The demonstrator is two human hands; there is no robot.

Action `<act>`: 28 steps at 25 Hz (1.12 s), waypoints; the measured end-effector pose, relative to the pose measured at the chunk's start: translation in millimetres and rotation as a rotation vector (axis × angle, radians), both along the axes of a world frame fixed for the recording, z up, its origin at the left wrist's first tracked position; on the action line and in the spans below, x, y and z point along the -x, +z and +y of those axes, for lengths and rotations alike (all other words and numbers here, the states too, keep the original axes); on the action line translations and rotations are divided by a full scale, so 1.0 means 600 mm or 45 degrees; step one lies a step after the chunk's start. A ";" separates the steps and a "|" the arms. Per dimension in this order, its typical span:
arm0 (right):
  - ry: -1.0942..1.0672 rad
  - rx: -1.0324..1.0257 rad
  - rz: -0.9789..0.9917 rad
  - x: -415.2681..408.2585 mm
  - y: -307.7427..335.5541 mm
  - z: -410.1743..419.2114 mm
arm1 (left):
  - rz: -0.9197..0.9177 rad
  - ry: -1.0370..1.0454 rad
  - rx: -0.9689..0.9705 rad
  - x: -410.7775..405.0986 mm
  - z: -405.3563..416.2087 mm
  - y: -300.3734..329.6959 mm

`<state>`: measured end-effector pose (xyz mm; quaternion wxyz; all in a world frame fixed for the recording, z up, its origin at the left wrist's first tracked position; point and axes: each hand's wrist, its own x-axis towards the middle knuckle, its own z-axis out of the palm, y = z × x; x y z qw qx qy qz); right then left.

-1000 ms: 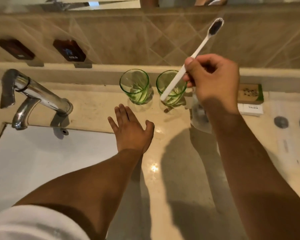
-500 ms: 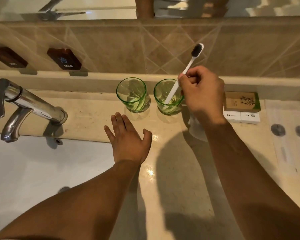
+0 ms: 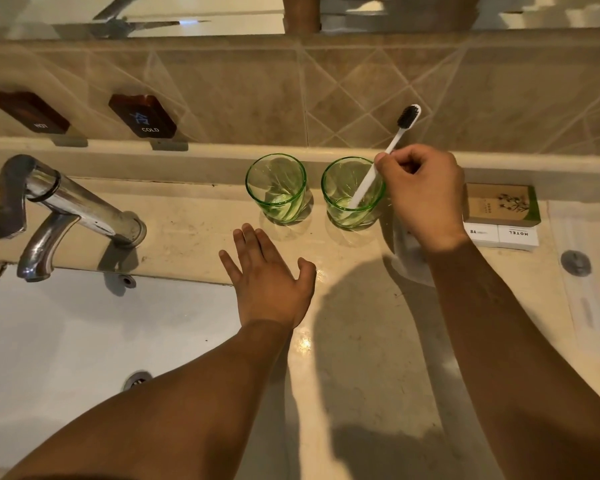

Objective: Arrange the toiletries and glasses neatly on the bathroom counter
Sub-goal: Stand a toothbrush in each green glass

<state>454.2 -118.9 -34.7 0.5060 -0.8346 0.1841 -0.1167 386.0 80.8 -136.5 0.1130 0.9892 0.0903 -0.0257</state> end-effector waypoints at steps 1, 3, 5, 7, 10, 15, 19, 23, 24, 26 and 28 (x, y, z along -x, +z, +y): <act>-0.011 -0.012 0.000 -0.001 -0.002 0.000 | -0.002 -0.001 0.003 0.000 0.000 0.000; -0.025 -0.022 0.000 -0.002 -0.006 0.000 | 0.000 -0.003 0.003 0.001 0.000 -0.001; -0.027 -0.030 -0.005 -0.005 -0.011 0.001 | 0.003 -0.004 0.001 0.001 0.001 -0.003; -0.024 -0.037 -0.011 -0.007 -0.014 0.001 | -0.001 -0.006 0.006 0.001 0.001 -0.005; -0.018 -0.039 -0.005 -0.009 -0.017 0.000 | -0.013 -0.004 0.007 0.001 0.001 -0.006; -0.040 -0.011 0.007 -0.006 -0.022 -0.003 | -0.008 -0.008 0.003 0.001 0.001 -0.008; -0.042 -0.013 0.016 -0.008 -0.022 -0.004 | -0.025 -0.005 0.013 0.001 0.001 -0.009; -0.001 -0.049 0.044 -0.002 -0.025 -0.008 | -0.021 -0.012 -0.001 0.001 0.002 -0.010; 0.012 -0.054 0.054 0.001 -0.026 -0.010 | -0.025 -0.014 -0.005 0.002 0.001 -0.011; 0.013 -0.046 0.052 0.012 -0.028 -0.017 | -0.036 -0.010 0.003 -0.001 0.001 -0.013; -0.037 -0.049 0.026 0.039 -0.034 -0.022 | -0.029 -0.008 0.004 -0.002 0.001 -0.010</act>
